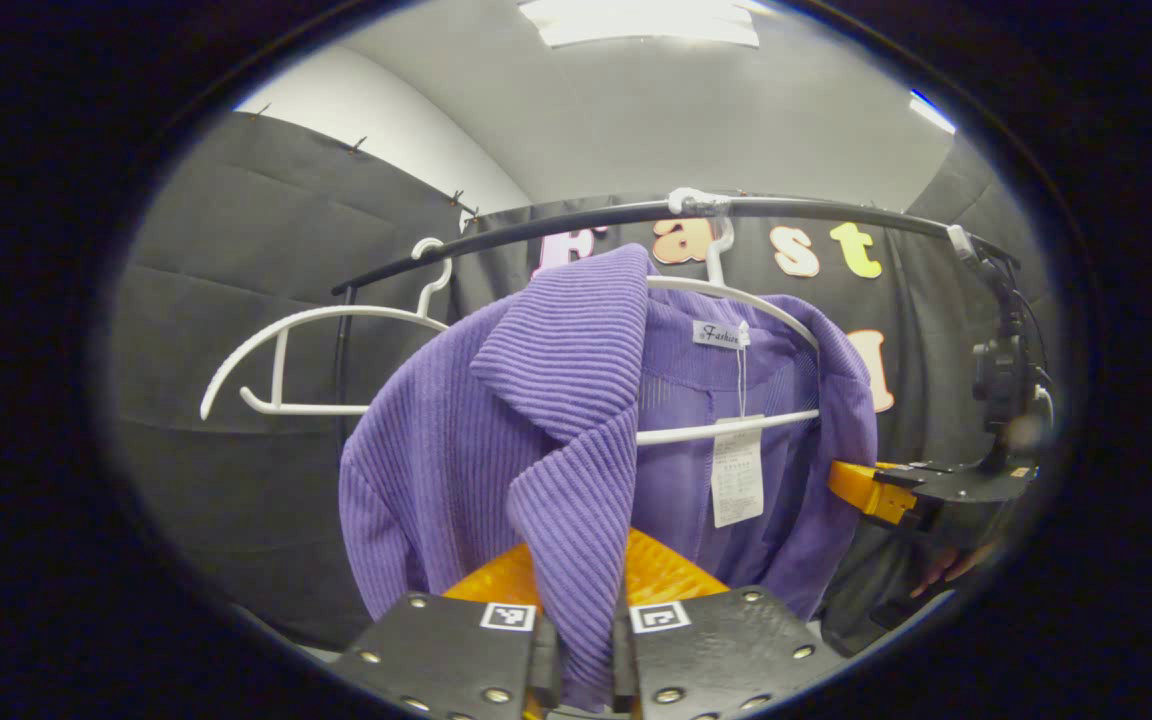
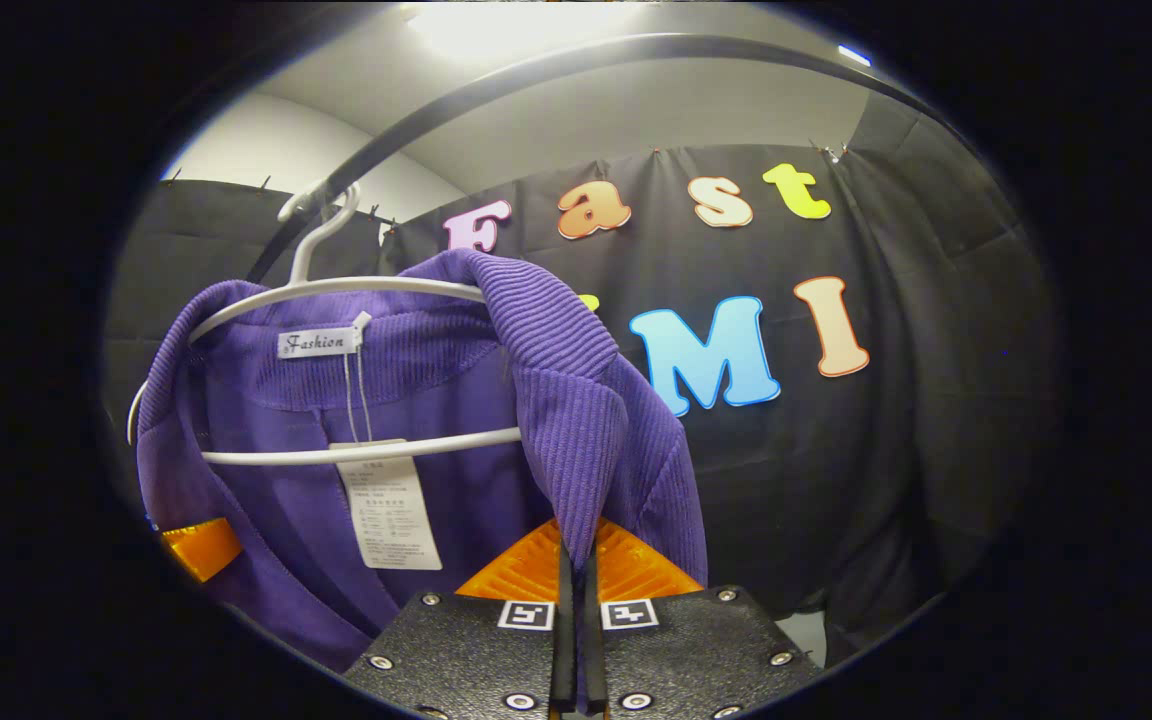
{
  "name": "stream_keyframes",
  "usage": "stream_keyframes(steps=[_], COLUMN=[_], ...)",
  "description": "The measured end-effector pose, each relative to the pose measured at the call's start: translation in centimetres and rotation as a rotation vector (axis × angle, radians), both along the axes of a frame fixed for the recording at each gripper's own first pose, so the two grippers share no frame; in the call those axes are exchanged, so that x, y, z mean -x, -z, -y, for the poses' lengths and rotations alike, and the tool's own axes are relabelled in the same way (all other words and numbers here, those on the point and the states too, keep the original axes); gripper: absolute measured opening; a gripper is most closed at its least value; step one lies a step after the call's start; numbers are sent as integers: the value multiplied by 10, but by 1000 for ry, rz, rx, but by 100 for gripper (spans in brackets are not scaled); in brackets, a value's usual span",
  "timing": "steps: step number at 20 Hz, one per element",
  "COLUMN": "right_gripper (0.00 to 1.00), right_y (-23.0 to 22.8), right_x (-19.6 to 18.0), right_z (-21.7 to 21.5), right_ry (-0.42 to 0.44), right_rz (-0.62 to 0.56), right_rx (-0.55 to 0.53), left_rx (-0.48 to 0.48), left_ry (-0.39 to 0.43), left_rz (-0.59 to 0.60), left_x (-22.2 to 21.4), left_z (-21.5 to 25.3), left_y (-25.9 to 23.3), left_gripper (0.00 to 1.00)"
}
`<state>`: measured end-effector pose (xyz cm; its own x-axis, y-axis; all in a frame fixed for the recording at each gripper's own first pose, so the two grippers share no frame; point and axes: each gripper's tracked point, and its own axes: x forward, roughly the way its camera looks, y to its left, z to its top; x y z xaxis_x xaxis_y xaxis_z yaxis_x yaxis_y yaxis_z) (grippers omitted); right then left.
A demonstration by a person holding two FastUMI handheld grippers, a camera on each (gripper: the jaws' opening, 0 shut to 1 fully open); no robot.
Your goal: Grasp the clothes on the hanger with both hands and then place them into the laundry hamper below.
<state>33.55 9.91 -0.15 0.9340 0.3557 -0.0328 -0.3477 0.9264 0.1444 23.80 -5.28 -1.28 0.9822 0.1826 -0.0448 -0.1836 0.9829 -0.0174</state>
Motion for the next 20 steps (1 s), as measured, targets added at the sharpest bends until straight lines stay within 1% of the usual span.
stream_keyframes(steps=[1, 2, 3, 5, 7, 8, 9, 10, 12, 13, 14, 15, 16, 17, 20], right_gripper=[2, 3, 3, 3, 3, 3, 1, 3, 3, 2, 1, 2, 2, 2, 2], right_y=[-4, -8, -15, -30, -46, -53, -62, -69, -86, -94, -101, -108, -112, -115, -125], right_x=[1, 0, -1, 4, 8, 7, 6, 4, 1, -2, -5, -8, -11, -16, -31], right_z=[1, 1, 2, 5, 9, 10, 13, 16, 26, 31, 36, 42, 48, 53, 61], right_ry=[3, 10, 11, 17, 27, 31, 38, 47, 72, 82, 95, 108, 121, 131, 140], right_rz=[17, 36, 57, 102, 140, 158, 181, 201, 242, 257, 273, 291, 308, 320, 343], right_rx=[8, 18, 20, 14, 9, 9, 11, 12, 5, -3, -11, -17, -14, -4, 16], left_rx=[3, 7, 6, -10, -23, -30, -31, -28, -25, -23, -25, -32, -40, -42, -24], left_ry=[7, 29, 53, 63, 62, 59, 54, 50, 35, 31, 26, 16, 4, -7, -58], left_rz=[10, 14, 22, 31, 49, 62, 81, 93, 113, 121, 135, 151, 158, 165, 198], left_x=[2, 3, 5, 14, 24, 28, 32, 35, 41, 45, 49, 53, 57, 59, 64], left_z=[-1, 4, 7, 3, 0, -2, -4, -7, -15, -18, -23, -29, -37, -43, -70], left_y=[-2, -5, -10, -19, -34, -42, -52, -59, -75, -82, -92, -101, -108, -114, -130], left_gripper=[8, 12, 0, 9, 9, 5, 9, 9, 0, 5, 0, 5, 5, 9, 9])
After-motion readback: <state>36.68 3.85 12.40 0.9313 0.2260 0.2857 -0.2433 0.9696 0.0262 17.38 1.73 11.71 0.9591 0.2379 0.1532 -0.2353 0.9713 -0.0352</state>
